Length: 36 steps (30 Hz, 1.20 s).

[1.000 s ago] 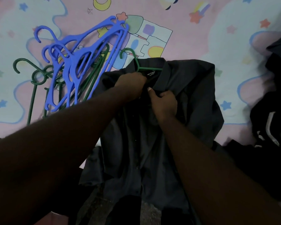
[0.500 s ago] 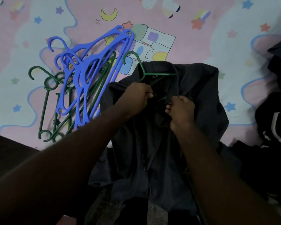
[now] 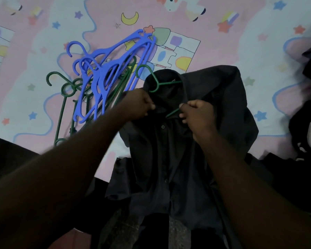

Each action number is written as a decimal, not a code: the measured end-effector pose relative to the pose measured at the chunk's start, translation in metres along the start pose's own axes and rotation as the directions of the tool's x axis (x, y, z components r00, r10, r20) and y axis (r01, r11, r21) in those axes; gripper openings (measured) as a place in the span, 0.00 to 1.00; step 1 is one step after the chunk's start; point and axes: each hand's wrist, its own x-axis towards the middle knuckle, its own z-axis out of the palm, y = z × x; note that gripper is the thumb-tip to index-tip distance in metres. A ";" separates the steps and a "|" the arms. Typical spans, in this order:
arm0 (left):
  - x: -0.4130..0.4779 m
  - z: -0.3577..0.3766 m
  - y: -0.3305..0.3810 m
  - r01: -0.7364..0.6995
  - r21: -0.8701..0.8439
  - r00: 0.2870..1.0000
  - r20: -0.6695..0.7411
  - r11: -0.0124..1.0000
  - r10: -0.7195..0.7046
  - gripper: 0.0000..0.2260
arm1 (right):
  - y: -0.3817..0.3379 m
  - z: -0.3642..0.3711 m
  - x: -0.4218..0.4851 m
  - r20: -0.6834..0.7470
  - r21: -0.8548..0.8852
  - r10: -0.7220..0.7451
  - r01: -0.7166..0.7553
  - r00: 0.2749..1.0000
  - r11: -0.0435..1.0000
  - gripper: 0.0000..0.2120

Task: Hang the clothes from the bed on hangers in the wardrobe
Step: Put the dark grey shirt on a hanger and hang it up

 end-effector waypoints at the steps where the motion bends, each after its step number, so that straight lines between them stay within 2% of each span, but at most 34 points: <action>1: -0.007 0.009 0.009 -0.027 -0.078 1.000 -0.006 0.997 0.026 0.05 | -0.001 0.004 -0.007 0.044 0.036 0.021 -0.023 0.999 0.999 0.10; 4: -0.025 0.038 0.025 -0.102 -0.224 0.991 -0.103 0.969 0.080 0.10 | 0.002 0.005 -0.027 0.136 0.121 0.025 -0.041 0.990 0.992 0.08; 7: -0.041 0.055 0.025 -0.082 -0.360 0.983 -0.182 0.929 0.016 0.09 | 0.006 -0.003 -0.041 0.140 0.101 -0.008 -0.006 0.990 0.995 0.07; 12: -0.057 0.065 0.021 -0.117 -0.385 0.958 -0.286 0.915 0.002 0.05 | 0.010 -0.009 -0.063 0.181 0.039 -0.057 0.051 0.982 0.998 0.07; 15: -0.060 0.060 0.025 -0.114 -0.463 0.973 -0.230 0.879 0.005 0.07 | 0.012 -0.010 -0.072 0.150 0.115 -0.036 0.018 0.988 0.993 0.05; 19: -0.065 0.052 0.031 -0.027 -0.610 0.999 -0.037 0.792 0.006 0.08 | 0.015 -0.013 -0.077 0.135 0.222 0.027 -0.057 0.990 0.973 0.03; 22: -0.066 0.051 0.030 -0.001 -0.594 1.000 0.003 0.805 0.004 0.10 | 0.017 -0.013 -0.081 0.134 0.215 0.039 -0.067 0.990 0.974 0.05; 25: -0.066 0.054 0.029 0.001 -0.576 0.999 -0.032 0.817 -0.024 0.09 | 0.016 -0.015 -0.081 0.123 0.175 0.024 -0.045 0.992 0.983 0.05; 31: -0.060 0.057 0.028 -0.141 -0.438 0.985 -0.151 0.888 0.082 0.07 | 0.011 -0.018 -0.075 0.134 0.135 -0.054 0.036 0.989 0.990 0.07; 36: -0.055 0.046 0.029 -0.107 -0.435 0.994 -0.047 0.894 0.096 0.09 | 0.011 -0.027 -0.073 0.273 0.209 -0.031 -0.028 0.962 0.977 0.07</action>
